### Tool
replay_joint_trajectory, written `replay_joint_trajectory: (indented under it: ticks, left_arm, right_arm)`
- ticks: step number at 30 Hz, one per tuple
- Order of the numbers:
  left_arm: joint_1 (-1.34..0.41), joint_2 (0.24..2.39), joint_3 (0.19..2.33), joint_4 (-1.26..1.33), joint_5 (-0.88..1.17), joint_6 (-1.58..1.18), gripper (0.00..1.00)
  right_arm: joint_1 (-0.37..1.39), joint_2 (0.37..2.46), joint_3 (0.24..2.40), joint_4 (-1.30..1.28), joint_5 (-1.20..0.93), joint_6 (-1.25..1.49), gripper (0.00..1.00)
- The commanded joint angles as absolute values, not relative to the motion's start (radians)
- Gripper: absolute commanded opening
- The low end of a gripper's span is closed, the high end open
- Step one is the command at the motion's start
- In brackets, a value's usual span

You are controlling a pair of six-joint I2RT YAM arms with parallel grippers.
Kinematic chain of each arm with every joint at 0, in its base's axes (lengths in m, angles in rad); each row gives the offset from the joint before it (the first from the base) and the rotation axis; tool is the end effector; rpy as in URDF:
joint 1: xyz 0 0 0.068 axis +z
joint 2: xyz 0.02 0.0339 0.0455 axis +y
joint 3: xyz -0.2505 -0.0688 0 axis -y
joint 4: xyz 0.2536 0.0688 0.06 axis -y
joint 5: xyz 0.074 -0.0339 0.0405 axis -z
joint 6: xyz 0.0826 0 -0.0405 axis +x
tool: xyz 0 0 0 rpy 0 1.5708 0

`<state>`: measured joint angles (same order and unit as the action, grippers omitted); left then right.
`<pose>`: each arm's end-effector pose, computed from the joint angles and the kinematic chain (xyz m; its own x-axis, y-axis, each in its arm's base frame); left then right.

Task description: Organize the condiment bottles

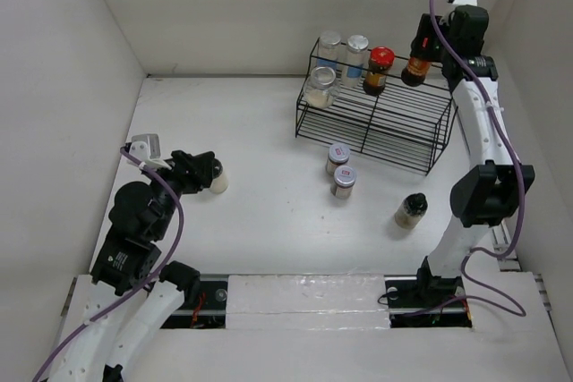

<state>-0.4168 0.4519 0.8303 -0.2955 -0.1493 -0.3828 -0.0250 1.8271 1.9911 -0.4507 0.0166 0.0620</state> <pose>0.1543 -0.0549 0.3852 -0.0287 -0.3913 -0.9198 0.2739 0.8819 -0.3837 0.4739 -0.0132 0.4121 -0.2796 0.0690 -0.9576 0.0583 0.9968 0.0547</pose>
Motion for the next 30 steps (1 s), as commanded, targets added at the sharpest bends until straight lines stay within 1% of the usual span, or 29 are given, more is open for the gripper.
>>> replay_joint_trajectory:
  ticks: [1,5,8,11,12,15,16,19,22,25,28,29,30]
  left_arm:
    - [-0.41,0.463,0.83,-0.249,-0.135,-0.377,0.55]
    - [-0.41,0.475,0.83,-0.249,-0.135,-0.368,0.55]
    - [-0.41,0.476,0.83,-0.249,-0.135,-0.368,0.55]
    - [-0.41,0.476,0.83,-0.249,-0.144,-0.368,0.55]
    - [-0.41,0.476,0.83,-0.249,-0.144,-0.368,0.55]
    - [-0.41,0.465,0.83,-0.258,-0.155,-0.368,0.55]
    - [-0.41,0.465,0.83,-0.258,-0.155,-0.368,0.55]
    - [-0.41,0.465,0.83,-0.258,-0.157,-0.368,0.55]
    - [-0.41,0.465,0.83,-0.258,-0.146,-0.368,0.55]
    - [-0.41,0.465,0.83,-0.258,-0.146,-0.368,0.55]
    - [-0.41,0.465,0.83,-0.258,-0.146,-0.368,0.55]
    - [-0.41,0.465,0.83,-0.258,-0.146,-0.368,0.55]
    - [-0.41,0.465,0.83,-0.258,-0.146,-0.368,0.55]
  right_arm:
    - [-0.026,1.766,1.979,-0.278,-0.025,0.052,0.31]
    - [-0.017,1.755,1.849,-0.207,-0.034,0.077,0.32]
    - [-0.003,1.773,1.836,-0.207,-0.043,0.077,0.36]
    - [0.015,1.795,1.827,-0.196,-0.034,0.086,0.37]
    - [0.015,1.804,1.816,-0.196,-0.034,0.086,0.4]
    - [0.037,1.795,1.795,-0.184,-0.043,0.086,0.59]
    - [0.037,1.795,1.795,-0.184,-0.032,0.095,0.71]
    - [0.046,1.757,1.784,-0.184,-0.008,0.104,0.85]
    - [0.046,1.706,1.755,-0.169,0.018,0.115,0.91]
    - [0.046,1.628,1.724,-0.169,0.067,0.115,0.93]
    - [0.069,1.508,1.639,-0.119,0.104,0.126,0.94]
    - [0.081,1.468,1.546,-0.092,0.104,0.126,0.91]
    - [0.098,1.383,1.49,-0.06,0.113,0.136,0.79]
